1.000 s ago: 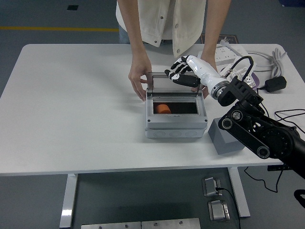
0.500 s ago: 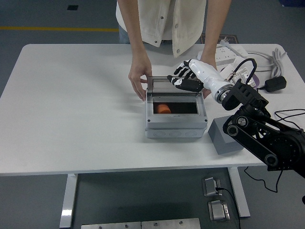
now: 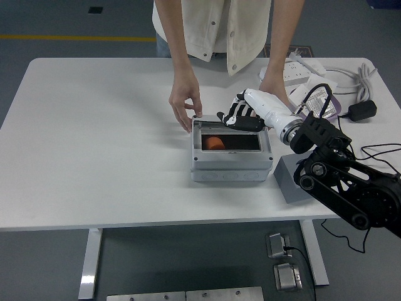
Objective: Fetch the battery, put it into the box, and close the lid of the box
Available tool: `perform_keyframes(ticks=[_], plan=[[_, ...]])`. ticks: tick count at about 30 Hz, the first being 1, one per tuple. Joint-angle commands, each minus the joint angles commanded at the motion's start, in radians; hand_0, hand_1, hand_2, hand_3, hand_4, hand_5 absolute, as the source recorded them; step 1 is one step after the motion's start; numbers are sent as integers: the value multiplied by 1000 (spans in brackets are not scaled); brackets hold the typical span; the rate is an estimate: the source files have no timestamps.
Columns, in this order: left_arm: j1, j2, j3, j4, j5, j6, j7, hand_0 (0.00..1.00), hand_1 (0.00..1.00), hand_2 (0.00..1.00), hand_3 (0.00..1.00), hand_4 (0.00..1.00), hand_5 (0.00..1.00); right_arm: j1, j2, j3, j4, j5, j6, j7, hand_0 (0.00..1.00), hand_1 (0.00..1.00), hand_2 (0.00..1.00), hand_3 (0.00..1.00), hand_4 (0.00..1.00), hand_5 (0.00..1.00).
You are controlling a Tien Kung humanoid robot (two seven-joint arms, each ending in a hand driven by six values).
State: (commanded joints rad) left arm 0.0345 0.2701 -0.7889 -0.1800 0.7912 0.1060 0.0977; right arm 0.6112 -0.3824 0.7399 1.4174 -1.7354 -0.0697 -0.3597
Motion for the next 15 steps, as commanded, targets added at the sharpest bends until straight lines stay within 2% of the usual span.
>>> perform_keyframes(ticks=[15], plan=[[1, 0, -1, 0, 2, 1, 0, 462, 582, 546, 541, 343, 2, -17, 5, -3, 3, 1, 2, 2, 189, 346, 403, 416, 687, 681]])
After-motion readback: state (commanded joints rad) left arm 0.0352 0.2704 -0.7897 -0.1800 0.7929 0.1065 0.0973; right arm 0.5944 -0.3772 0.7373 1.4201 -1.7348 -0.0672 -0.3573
